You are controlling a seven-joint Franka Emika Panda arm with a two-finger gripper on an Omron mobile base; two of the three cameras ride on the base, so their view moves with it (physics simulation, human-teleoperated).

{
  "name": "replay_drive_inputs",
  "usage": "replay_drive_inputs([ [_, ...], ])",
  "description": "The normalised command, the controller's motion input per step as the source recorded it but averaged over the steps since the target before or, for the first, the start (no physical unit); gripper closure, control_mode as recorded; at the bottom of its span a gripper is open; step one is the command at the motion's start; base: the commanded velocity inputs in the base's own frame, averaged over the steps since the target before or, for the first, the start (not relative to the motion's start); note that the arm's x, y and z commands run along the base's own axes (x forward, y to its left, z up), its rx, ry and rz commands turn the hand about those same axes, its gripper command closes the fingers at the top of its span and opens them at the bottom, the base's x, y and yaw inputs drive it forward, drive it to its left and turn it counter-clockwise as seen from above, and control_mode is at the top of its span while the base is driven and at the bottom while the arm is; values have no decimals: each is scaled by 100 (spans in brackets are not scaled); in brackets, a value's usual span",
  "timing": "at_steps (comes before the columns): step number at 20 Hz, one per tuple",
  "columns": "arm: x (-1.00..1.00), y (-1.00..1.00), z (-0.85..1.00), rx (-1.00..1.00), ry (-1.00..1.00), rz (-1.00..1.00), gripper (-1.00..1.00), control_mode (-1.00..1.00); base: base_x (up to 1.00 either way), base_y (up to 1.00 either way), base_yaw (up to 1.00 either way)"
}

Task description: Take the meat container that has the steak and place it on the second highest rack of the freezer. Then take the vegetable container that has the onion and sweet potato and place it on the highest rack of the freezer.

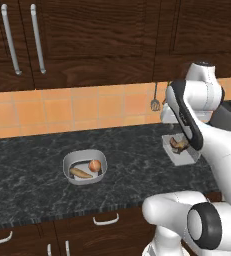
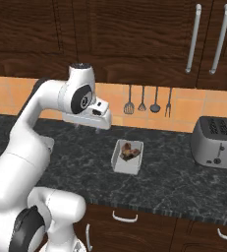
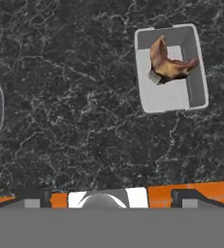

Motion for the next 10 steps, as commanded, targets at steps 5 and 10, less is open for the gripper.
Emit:
replay_drive_inputs([
  [5, 0, -86, -30, 3, 27, -21, -100, -100, 0, 0, 0],
  [10, 0, -62, -42, 0, 25, -26, -100, -100, 0, 0, 0],
])
